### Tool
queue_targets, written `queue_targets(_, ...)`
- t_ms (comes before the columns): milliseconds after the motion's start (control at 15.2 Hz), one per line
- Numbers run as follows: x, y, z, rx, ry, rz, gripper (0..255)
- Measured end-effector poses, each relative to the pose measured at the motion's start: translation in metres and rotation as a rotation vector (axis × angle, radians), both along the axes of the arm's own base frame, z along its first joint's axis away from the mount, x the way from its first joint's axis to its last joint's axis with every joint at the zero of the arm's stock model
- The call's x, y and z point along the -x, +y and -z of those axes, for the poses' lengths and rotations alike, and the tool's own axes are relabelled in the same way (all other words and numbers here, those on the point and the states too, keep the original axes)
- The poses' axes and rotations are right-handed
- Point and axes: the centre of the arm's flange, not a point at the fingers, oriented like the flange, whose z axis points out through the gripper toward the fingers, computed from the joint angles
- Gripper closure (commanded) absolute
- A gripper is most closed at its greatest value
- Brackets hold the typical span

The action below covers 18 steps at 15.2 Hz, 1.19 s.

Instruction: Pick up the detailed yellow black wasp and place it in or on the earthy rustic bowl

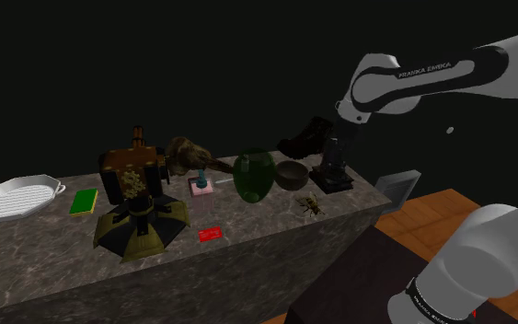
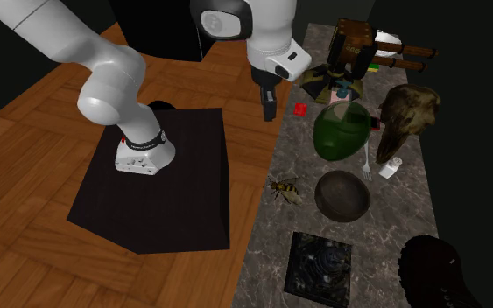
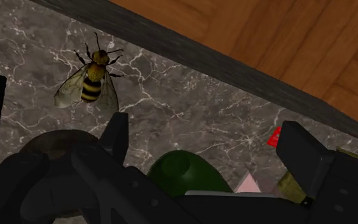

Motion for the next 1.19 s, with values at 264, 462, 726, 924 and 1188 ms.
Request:
queue_targets(264, -0.013, -0.031, 0.051, -0.026, 0.009, 0.037, 0)
queue_targets(462, -0.024, -0.047, 0.086, -0.045, 0.016, 0.064, 0)
queue_targets(726, -0.038, -0.071, 0.13, -0.072, 0.024, 0.101, 0)
queue_targets(924, -0.047, -0.09, 0.167, -0.09, 0.03, 0.128, 0)
queue_targets(1188, -0.06, -0.109, 0.211, -0.116, 0.039, 0.165, 0)
